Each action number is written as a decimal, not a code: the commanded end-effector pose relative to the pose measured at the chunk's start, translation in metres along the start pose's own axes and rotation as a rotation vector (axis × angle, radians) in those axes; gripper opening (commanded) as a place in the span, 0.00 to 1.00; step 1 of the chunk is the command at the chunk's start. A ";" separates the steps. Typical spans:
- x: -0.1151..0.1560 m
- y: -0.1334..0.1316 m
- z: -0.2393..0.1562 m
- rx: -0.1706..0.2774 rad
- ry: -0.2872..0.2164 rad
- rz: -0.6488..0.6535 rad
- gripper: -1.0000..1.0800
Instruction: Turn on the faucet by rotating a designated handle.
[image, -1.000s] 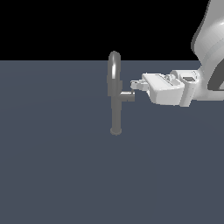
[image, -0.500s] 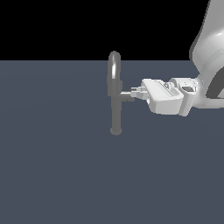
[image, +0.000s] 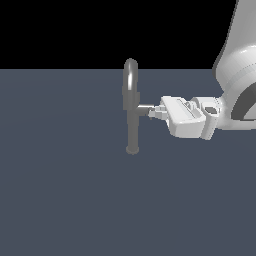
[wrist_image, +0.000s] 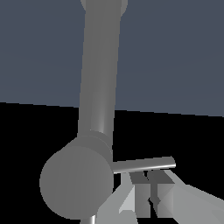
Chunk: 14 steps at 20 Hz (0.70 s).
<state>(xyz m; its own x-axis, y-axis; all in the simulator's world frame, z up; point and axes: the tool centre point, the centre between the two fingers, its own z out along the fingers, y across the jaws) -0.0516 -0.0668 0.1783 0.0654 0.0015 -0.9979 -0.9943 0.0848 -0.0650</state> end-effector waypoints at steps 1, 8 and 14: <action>0.035 0.008 0.001 0.008 0.007 0.052 0.00; 0.023 -0.007 0.000 0.001 0.001 0.016 0.00; 0.052 -0.011 0.000 0.007 0.006 0.049 0.00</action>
<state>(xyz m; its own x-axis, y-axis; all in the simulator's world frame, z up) -0.0455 -0.0686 0.1657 0.0588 0.0275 -0.9979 -0.9965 0.0610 -0.0571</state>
